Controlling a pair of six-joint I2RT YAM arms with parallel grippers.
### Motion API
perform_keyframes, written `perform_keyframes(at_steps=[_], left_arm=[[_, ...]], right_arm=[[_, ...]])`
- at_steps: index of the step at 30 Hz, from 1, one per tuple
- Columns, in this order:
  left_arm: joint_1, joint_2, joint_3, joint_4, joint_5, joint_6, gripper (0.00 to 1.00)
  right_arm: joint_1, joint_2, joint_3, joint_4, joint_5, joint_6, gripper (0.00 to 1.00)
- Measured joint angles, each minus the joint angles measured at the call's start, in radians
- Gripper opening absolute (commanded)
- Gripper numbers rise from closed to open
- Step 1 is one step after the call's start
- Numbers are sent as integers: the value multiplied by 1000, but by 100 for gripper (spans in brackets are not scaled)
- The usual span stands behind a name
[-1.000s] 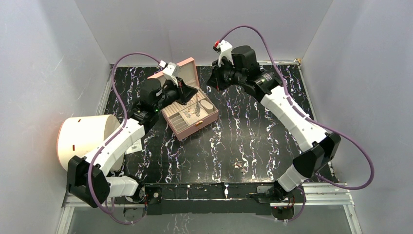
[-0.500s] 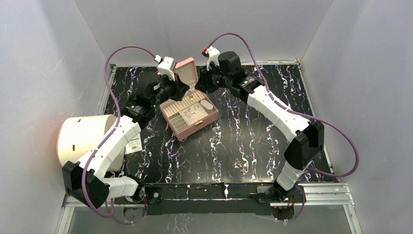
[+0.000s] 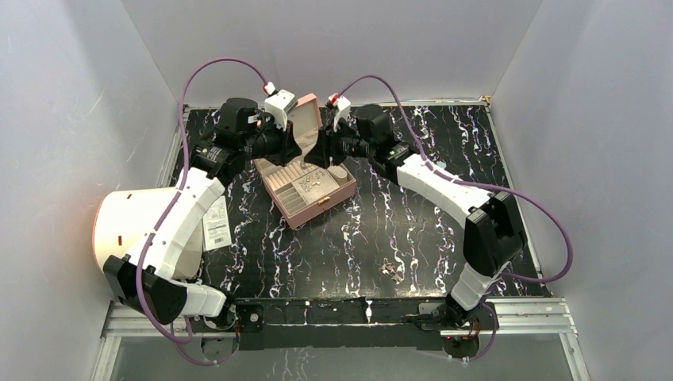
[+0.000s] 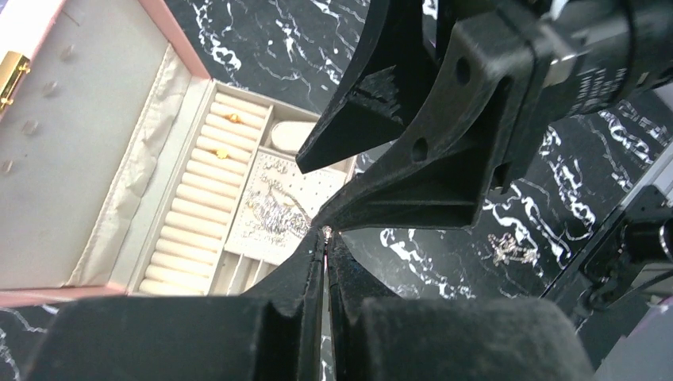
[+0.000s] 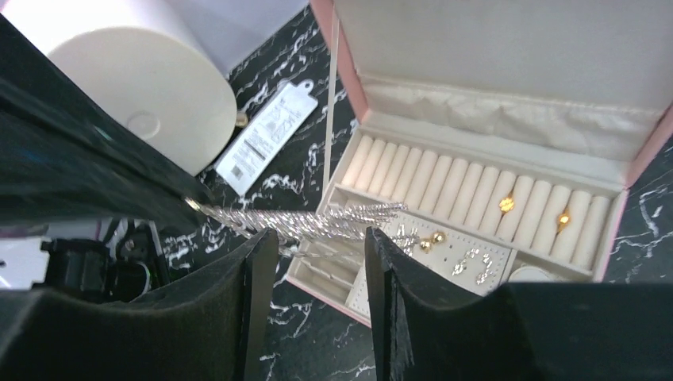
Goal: Organize the mixed jewelry
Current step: Pick up the jewelry from the center of the board.
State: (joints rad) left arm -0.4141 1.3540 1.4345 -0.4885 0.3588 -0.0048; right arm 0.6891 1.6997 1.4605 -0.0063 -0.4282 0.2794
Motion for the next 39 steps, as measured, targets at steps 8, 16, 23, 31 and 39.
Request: perform_keyframes(at_steps=[8,16,23,31,39], left_arm=[[4,0,48,-79,-38,64,0],[6,0,56,-124,-75,84,0],[6,0,66,-127,-81,83,0],[6,0,66,-127,-82,77,0],[6,-1,66,-130,-81,69,0]], right_arm=[[0,-7,-163,176,-34,32,59],[5,-7,-163,330,-47,37,61],[15,-10,-166,401,-47,39,54],[31,-10,-166,426,-46,30,58],[43,-10,-169,430,-44,20,46]])
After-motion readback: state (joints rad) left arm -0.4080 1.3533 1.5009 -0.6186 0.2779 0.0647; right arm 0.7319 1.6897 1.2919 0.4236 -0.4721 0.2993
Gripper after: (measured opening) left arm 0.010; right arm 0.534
